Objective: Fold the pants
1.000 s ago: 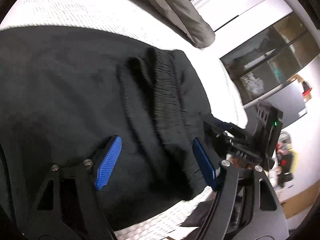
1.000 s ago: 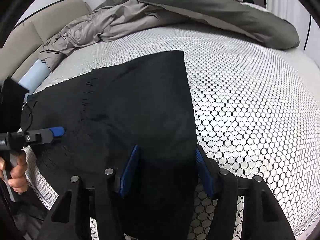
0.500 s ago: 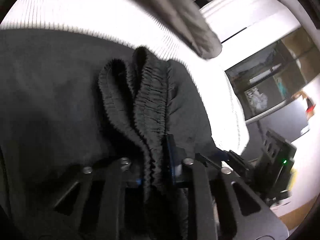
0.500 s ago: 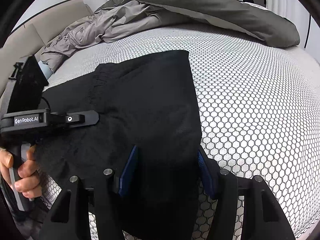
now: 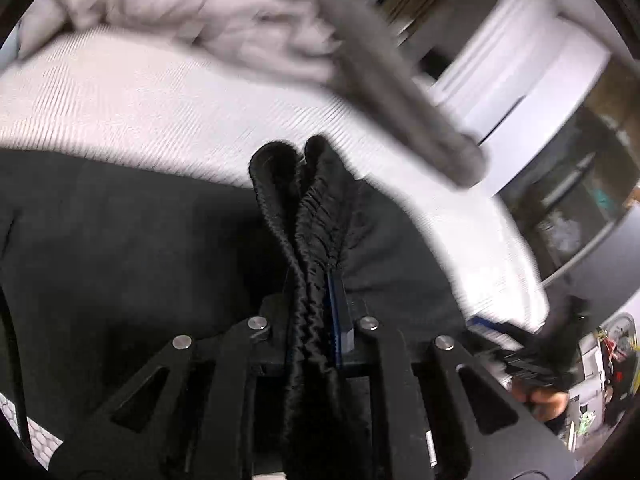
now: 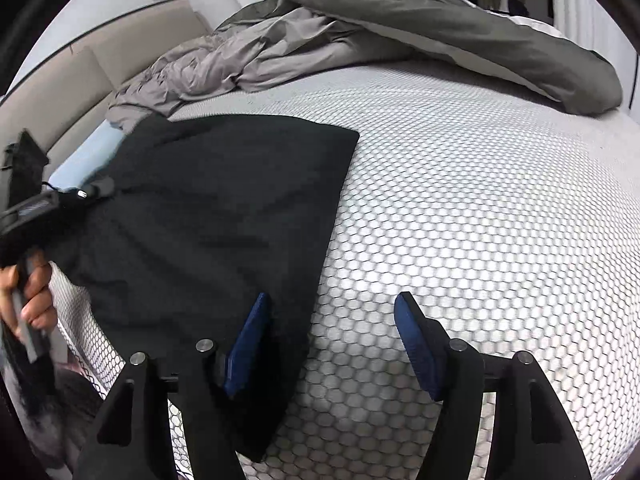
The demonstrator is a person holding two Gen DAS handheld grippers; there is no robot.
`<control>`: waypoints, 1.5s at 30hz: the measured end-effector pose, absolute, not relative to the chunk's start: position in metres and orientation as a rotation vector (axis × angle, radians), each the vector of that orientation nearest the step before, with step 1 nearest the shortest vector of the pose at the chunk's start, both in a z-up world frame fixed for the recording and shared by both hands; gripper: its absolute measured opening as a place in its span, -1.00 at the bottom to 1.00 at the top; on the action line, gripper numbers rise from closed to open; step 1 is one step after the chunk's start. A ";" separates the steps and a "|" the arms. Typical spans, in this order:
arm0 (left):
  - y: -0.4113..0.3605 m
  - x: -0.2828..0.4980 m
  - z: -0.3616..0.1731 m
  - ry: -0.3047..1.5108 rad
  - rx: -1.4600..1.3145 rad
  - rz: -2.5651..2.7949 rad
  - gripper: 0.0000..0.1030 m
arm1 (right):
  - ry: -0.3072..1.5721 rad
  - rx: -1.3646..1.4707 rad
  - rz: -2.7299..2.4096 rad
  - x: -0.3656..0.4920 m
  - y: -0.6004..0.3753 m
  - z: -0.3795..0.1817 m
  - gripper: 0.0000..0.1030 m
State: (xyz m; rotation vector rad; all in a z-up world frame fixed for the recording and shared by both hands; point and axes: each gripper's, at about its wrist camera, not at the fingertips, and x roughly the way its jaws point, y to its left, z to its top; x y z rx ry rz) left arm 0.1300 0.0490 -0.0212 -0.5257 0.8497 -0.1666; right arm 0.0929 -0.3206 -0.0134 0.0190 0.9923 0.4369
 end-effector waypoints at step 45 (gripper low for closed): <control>-0.092 0.085 -0.010 0.888 -0.078 -0.471 0.30 | 1.026 0.306 0.683 0.061 -0.344 -0.018 -0.10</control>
